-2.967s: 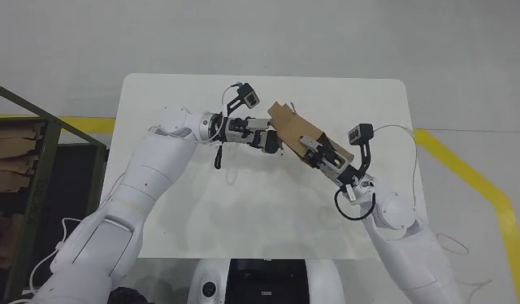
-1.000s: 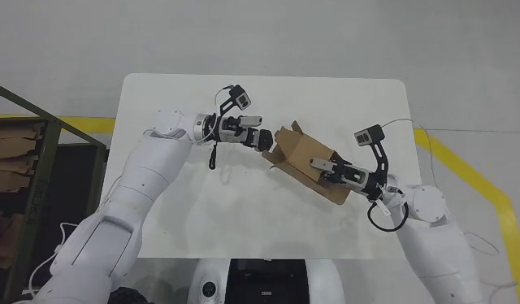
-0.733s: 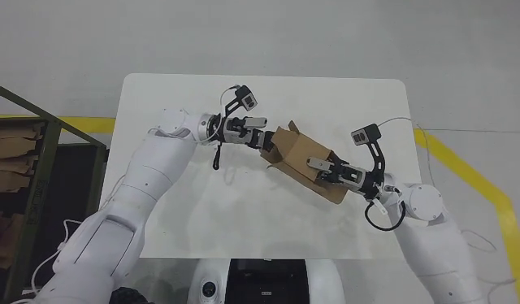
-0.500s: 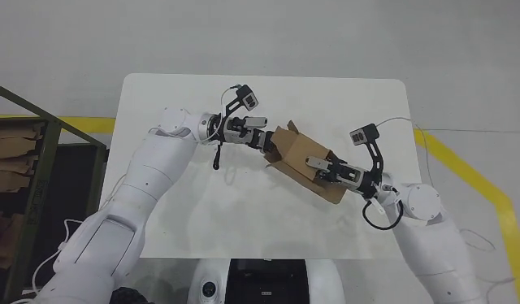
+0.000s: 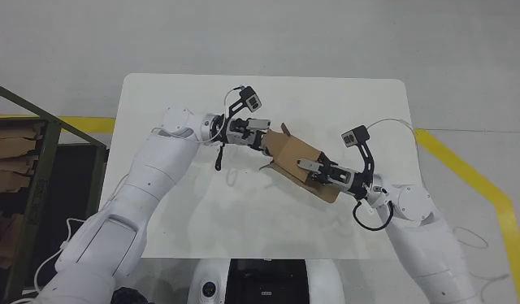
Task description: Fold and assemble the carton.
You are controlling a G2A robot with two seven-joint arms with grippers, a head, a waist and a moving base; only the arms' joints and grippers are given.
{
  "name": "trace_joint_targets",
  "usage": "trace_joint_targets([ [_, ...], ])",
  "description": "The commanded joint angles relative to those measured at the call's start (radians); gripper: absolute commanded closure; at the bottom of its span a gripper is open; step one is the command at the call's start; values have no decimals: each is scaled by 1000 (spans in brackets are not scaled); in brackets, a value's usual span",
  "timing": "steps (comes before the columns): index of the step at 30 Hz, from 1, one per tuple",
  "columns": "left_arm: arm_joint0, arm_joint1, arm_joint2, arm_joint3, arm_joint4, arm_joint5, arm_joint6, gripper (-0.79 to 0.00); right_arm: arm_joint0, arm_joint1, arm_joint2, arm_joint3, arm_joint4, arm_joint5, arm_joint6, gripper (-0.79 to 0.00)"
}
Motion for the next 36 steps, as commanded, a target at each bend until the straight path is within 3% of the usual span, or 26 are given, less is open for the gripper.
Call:
trace_joint_targets([
  [1,-1,-1,2,0,1,0,0,-785,1,0,-4,0,1,2,-4,0],
  [12,-5,-7,5,8,4,0,0,-785,4,0,-18,7,2,0,-22,0],
  [23,6,7,-40,14,9,-6,6,-785,-15,9,44,16,47,-19,-53,0],
  [36,20,9,-48,-6,11,1,-1,-785,-10,3,69,46,36,-5,-238,0],
])
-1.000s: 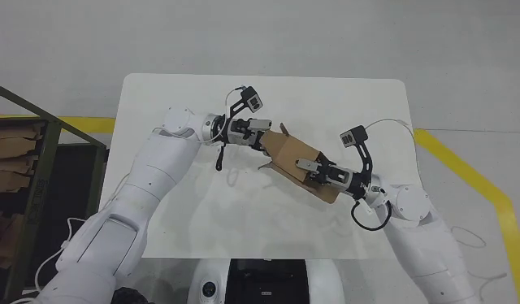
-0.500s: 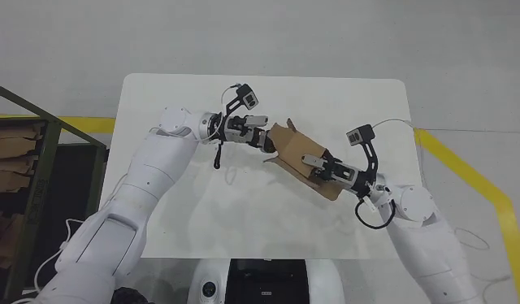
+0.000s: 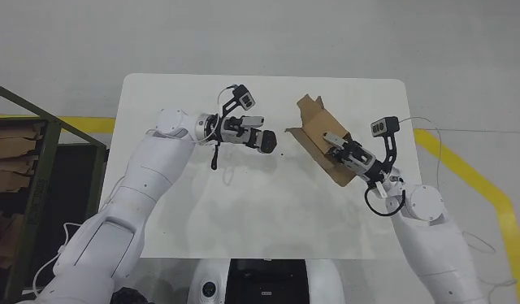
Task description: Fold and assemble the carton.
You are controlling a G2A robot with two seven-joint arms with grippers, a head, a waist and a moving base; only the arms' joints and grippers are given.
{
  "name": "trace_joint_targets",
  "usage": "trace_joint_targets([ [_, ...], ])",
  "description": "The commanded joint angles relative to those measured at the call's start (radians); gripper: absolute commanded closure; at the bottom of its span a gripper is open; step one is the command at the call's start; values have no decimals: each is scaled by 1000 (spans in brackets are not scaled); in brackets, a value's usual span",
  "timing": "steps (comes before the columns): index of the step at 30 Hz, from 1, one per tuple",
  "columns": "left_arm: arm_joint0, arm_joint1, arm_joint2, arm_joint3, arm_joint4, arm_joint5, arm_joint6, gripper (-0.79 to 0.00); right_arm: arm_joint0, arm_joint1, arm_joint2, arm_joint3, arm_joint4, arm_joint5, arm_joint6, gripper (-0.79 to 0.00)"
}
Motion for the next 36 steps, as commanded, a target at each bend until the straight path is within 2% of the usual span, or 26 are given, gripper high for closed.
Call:
trace_joint_targets([
  [1,-1,-1,1,-2,-1,1,-1,-785,4,-2,-8,4,-25,6,-29,0],
  [11,-12,-5,9,0,1,3,-3,-785,-8,-8,-57,-31,-170,41,-114,0],
  [25,-19,-10,17,3,-2,4,-4,-785,-32,-1,-82,-75,-162,19,33,0],
  [36,-17,-10,28,-3,-11,4,-4,-785,-27,-2,-103,-77,-148,23,45,0],
])
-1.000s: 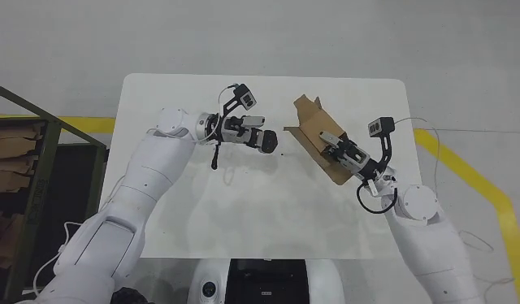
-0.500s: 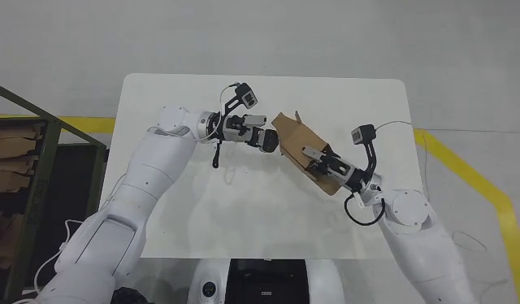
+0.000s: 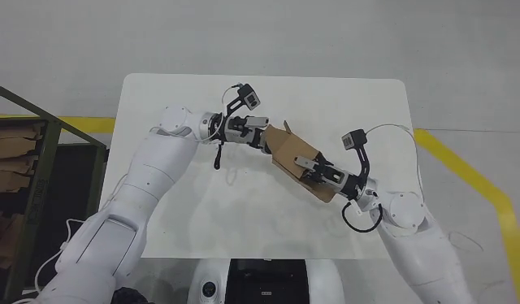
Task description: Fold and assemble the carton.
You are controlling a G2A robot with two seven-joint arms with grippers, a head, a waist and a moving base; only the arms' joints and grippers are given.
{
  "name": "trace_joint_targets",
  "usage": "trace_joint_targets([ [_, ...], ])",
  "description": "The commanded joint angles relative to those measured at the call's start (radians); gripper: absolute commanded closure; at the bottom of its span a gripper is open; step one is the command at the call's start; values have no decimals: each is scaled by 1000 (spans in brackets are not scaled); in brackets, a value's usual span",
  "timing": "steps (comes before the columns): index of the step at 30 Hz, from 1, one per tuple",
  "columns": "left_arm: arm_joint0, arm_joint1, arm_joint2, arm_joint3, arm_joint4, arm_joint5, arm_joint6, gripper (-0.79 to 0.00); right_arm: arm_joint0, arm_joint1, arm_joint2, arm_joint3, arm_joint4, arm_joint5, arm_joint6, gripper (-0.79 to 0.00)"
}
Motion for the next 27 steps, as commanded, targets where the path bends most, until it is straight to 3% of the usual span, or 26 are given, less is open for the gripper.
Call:
trace_joint_targets([
  [1,0,0,2,-2,-2,0,0,-785,2,0,-3,0,0,1,-1,0],
  [17,-5,15,-39,26,1,-11,11,-785,-1,7,18,10,36,6,47,0],
  [27,-15,19,-57,34,15,-21,21,-785,-35,19,17,-24,65,-7,198,0],
])
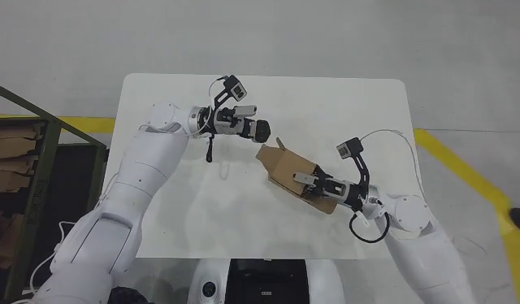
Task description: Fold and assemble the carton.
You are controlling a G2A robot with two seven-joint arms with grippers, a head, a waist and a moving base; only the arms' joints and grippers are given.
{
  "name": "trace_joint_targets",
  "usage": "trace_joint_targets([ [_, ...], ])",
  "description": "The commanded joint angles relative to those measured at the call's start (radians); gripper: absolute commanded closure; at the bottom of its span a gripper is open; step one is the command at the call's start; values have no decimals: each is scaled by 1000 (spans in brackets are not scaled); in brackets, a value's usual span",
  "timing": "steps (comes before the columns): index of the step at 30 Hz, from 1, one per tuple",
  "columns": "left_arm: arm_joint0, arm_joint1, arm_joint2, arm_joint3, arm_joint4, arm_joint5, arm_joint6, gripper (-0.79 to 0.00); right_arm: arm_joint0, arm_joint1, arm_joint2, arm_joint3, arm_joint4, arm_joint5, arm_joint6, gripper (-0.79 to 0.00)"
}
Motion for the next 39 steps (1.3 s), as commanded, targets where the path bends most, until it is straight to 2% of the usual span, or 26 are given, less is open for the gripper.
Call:
trace_joint_targets([
  [1,-3,-2,4,-1,1,-2,2,-785,-3,1,-5,-4,2,0,19,0],
  [9,-12,-12,28,-2,3,1,-1,-785,5,0,-46,-15,14,17,45,0],
  [27,10,-14,33,-32,-10,20,-20,-785,63,-5,-43,54,60,32,-53,0],
  [39,12,-18,53,-30,-18,20,-20,-785,67,-5,-44,61,72,35,-68,0],
])
